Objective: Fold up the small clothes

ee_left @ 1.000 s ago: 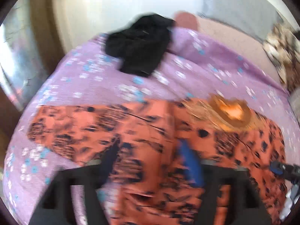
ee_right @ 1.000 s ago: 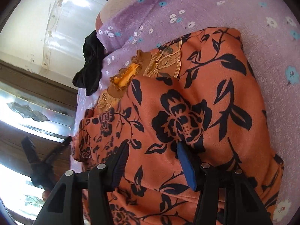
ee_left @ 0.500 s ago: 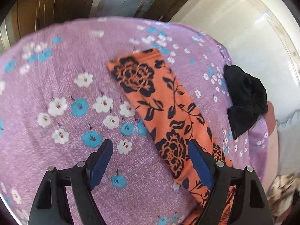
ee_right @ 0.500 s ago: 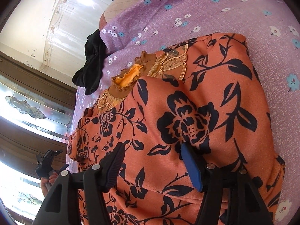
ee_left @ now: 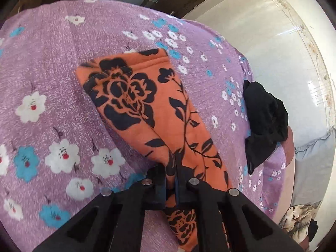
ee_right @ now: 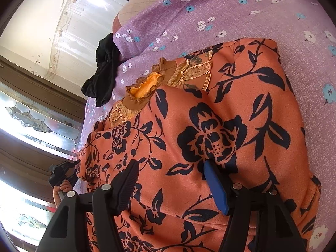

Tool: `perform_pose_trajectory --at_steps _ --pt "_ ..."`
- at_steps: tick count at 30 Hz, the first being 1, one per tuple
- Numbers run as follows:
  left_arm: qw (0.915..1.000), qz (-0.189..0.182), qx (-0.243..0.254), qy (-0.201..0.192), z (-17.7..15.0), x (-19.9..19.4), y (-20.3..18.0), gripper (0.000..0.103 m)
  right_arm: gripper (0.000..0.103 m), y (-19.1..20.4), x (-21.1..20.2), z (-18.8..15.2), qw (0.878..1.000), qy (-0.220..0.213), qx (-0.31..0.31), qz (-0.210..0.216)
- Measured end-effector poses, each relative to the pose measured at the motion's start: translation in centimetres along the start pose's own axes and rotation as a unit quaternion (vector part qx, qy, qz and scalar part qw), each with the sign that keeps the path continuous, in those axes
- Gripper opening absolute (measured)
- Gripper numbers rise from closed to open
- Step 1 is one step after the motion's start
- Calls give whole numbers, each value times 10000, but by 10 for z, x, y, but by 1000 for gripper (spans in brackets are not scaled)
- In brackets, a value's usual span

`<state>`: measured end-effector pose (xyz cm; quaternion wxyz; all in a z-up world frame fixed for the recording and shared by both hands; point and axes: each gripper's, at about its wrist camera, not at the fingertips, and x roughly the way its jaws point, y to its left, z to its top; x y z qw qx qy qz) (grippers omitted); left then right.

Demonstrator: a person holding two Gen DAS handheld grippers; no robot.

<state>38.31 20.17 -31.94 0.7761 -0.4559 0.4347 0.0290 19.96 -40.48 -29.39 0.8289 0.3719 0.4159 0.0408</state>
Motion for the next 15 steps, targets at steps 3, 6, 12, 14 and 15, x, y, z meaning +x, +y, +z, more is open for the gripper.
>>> perform_pose_trajectory --at_steps 3,6,12,14,15 --pt "9992 253 262 -162 -1 -5 -16 6 68 3 1 1 10000 -16 -37 -42" --pt "9924 555 1021 -399 -13 -23 -58 5 68 7 1 2 9999 -65 -91 -112" --pt "9532 -25 2959 -618 -99 -75 -185 5 68 12 -21 8 9987 -490 -45 93" --pt "9306 -297 3619 -459 -147 -78 -226 5 68 10 -34 11 9972 -719 14 187" --pt "9171 -419 3950 -343 -175 -80 -244 5 68 9 -40 13 9963 -835 56 215"
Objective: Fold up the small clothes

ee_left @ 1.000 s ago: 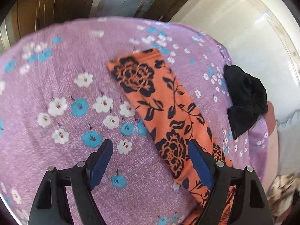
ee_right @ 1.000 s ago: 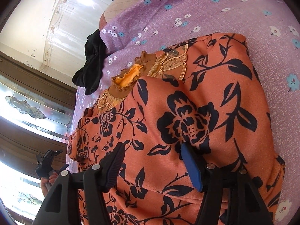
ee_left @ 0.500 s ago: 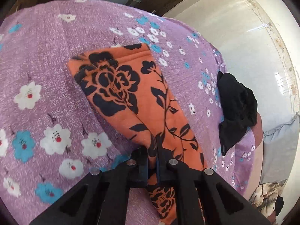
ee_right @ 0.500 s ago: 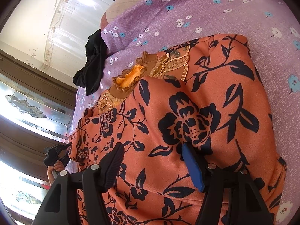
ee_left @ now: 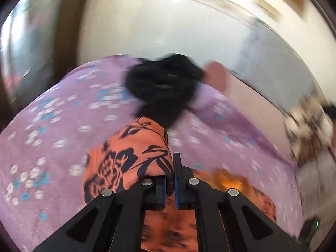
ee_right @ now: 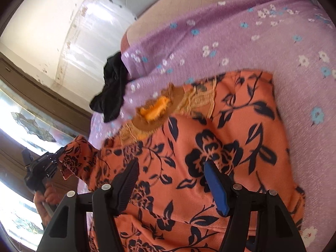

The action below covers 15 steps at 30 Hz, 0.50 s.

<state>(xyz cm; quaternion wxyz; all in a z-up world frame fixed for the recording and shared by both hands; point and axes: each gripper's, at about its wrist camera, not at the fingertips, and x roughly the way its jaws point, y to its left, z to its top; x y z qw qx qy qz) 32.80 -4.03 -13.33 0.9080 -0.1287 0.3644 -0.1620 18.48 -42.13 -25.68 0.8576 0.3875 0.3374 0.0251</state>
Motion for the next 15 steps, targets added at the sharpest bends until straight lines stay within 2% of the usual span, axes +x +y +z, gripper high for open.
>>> perform_pose_trajectory --at_steps 2,3,5,6,7,8,9,11,13,15 --pt "9957 -309 849 225 -24 5 -72 6 68 -3 -11 5 9997 -205 93 20" --pt "9899 -452 1283 404 -38 12 -103 6 68 -5 -17 8 9994 -310 151 31" --pt "9711 -608 2138 866 -73 23 -156 16 68 -10 -28 13 9983 -515 276 56" --pt "9625 -591 2431 1049 -88 29 -174 33 68 -14 -35 16 9973 -635 358 52" --pt "9547 -590 2673 1164 -102 29 -188 55 68 -18 -41 18 9965 -716 435 39" --pt "9515 -617 2786 1152 -110 25 -194 62 68 -22 -46 21 9958 -773 497 26" --pt "9498 -696 2852 1083 -115 18 -196 67 69 -25 -50 23 9950 -827 554 11" --pt "9499 -956 2830 914 -110 -2 -191 68 69 -29 -57 26 9936 -922 653 1" --pt "9602 -1135 2469 648 -94 -22 -171 84 69 -31 -61 28 9933 -930 690 48" --pt "9721 -1102 2047 315 -78 -31 -146 90 69 -29 -62 29 9938 -900 651 44"
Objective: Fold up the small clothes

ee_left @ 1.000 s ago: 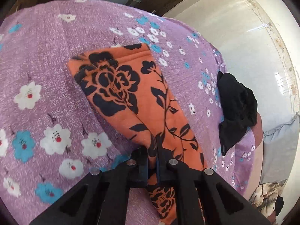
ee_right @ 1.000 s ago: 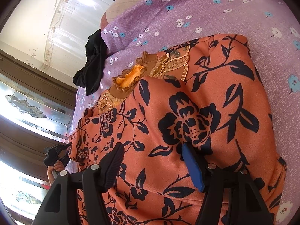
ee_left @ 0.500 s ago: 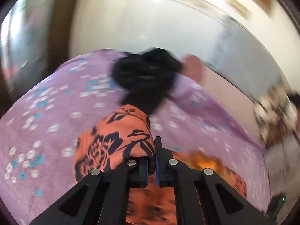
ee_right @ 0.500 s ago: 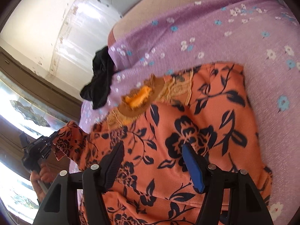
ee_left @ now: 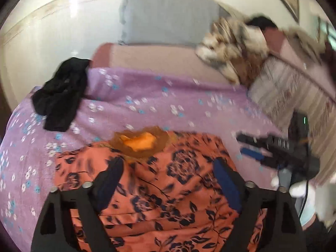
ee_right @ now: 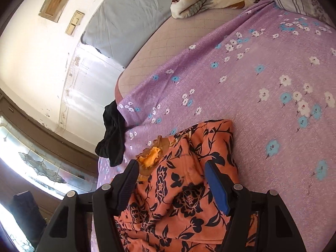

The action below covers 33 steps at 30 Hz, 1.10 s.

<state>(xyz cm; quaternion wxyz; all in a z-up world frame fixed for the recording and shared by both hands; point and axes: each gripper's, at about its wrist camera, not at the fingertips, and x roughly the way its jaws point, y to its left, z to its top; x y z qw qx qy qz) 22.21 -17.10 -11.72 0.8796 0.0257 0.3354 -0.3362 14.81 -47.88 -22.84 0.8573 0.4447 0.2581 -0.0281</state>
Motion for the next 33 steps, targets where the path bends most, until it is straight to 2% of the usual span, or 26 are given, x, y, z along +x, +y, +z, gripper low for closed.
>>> perform_pose_trajectory --at_steps 3,6,9,11,14,18,20,22,24,25,26,29,33 --pt "9969 685 -384 -88 2 0 43 91 69 6 5 -7 9997 177 -161 -58" --pt "9846 1451 -872 431 -9 28 91 90 69 2 16 -10 9994 321 -61 -68" --pt "9705 1569 -1508 1037 -29 56 130 90 69 -11 30 -8 9990 415 152 -70" --pt "9575 1685 -1848 1436 -43 73 147 90 69 -22 42 -8 9981 516 340 -44" --pt "9443 1974 -1860 1861 -60 90 156 90 69 -34 63 -13 9949 776 610 230" --pt "9412 2126 -1617 2068 -68 100 149 90 69 -27 75 -17 9963 718 426 210" --pt "9388 2194 -1578 2136 -70 102 145 91 63 -24 73 -19 9980 511 332 158" --pt "9369 2286 -1522 2164 -70 106 140 91 37 -25 75 -21 9985 478 258 32" --pt "9367 2367 -1424 2151 -68 108 133 91 27 -21 73 -23 9990 391 57 -196" --pt "9368 2389 -1386 2146 -68 107 131 91 14 -16 72 -24 9991 367 -98 -197" --pt "9373 2378 -1386 2138 -69 106 131 91 8 -7 68 -25 9990 319 -288 -150" --pt "9372 2274 -1534 2154 -70 107 142 91 8 31 46 -29 9946 -3 -1032 -57" --pt "9346 2326 -1622 2148 -71 104 147 91 8 76 4 -44 9784 -454 -2016 -45"
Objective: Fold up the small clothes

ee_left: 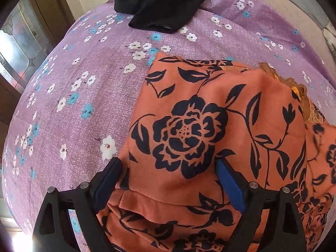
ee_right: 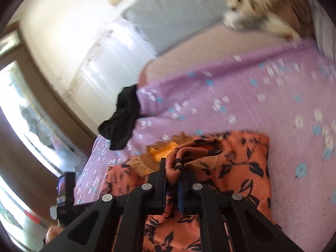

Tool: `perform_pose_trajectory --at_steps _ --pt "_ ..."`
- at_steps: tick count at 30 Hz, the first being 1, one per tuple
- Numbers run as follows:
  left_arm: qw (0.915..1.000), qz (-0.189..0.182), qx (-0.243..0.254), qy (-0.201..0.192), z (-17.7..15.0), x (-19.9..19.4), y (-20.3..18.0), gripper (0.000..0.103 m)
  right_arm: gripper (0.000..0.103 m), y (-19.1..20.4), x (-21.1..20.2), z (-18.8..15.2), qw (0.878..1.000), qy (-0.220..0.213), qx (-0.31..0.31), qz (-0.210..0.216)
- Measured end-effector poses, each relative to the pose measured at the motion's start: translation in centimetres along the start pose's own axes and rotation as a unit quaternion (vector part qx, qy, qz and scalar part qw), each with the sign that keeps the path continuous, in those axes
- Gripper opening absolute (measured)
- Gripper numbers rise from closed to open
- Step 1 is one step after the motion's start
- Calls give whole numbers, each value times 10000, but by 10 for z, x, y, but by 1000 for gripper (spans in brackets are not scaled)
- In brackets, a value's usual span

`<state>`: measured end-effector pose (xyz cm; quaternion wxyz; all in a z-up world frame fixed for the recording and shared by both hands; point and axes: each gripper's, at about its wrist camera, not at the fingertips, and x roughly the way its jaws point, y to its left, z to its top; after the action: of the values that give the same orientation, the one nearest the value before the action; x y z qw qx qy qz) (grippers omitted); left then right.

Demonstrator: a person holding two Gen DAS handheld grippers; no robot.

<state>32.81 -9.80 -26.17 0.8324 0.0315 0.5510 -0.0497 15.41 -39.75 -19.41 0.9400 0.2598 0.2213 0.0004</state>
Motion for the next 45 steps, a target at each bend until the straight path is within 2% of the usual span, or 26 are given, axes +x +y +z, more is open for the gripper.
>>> perform_pose_trajectory --at_steps 3,5,6,7,8,10,11,13,16,17,19,22,24,26,28,29,30,32,36,38,41,43,45 --pt "9999 104 76 -46 0 -3 0 91 8 0 -17 -5 9978 73 -321 -569" --pt "9997 152 128 -105 1 -5 0 91 8 -22 -18 -9 9958 362 -7 -839" --pt "9997 165 130 -130 1 -6 0 91 9 -37 -9 -11 9930 767 197 -876" --pt "9995 233 126 -155 3 -7 0 91 10 -51 3 -14 9856 1353 342 -951" --pt "9993 288 131 -189 4 -9 1 91 11 -62 11 -18 9786 1686 496 -1070" --pt "9988 386 164 -271 6 -13 0 91 12 -75 14 -20 9702 1999 746 -1146" --pt "9984 441 178 -320 6 -15 0 91 13 -79 12 -17 9694 2031 799 -1127" --pt "9972 553 234 -445 6 -20 -3 91 14 -85 -2 -7 9741 1756 958 -1053" --pt "9943 693 342 -737 5 -30 -9 91 14 -96 -25 8 9769 1134 1032 -1489" --pt "9936 677 375 -822 5 -33 -11 91 14 -98 -28 11 9773 997 1107 -1508" --pt "9933 491 437 -954 5 -39 -18 91 14 -100 -29 13 9801 800 1293 -1277" --pt "9934 156 619 -957 1 -41 -35 91 14 -88 -10 13 9858 859 1115 -915" --pt "9925 78 848 -882 -4 -37 -50 91 14 -78 10 12 9886 914 935 -744" --pt "9920 53 1042 -704 -10 -26 -64 91 14 -72 32 4 9894 1029 676 -767" --pt "9913 268 1204 -464 -16 -6 -74 96 16 -83 61 -13 9788 1562 688 -1133" --pt "9896 387 1228 -636 -18 -6 -76 99 17 -91 71 -21 9734 1770 906 -1135" --pt "9875 520 1270 -773 -19 -7 -78 103 17 -97 66 -23 9767 1513 1171 -967" --pt "9874 489 1302 -759 -19 -7 -77 103 16 -99 60 -17 9737 1592 1379 -866" --pt "9926 135 1003 -678 -18 -2 -66 103 18 -85 43 -8 9831 1225 1077 -831" --pt "9919 140 1017 -751 -21 -3 -67 103 18 -76 41 -7 9862 1140 965 -718" --pt "9909 188 1035 -843 -26 -5 -70 103 18 -66 55 -12 9844 1422 772 -688" --pt "9906 174 1039 -873 -25 -4 -70 103 20 -69 72 -28 9736 1953 713 -941" --pt "9902 176 1047 -905 -26 -5 -70 103 20 -71 70 -31 9779 1798 637 -855"
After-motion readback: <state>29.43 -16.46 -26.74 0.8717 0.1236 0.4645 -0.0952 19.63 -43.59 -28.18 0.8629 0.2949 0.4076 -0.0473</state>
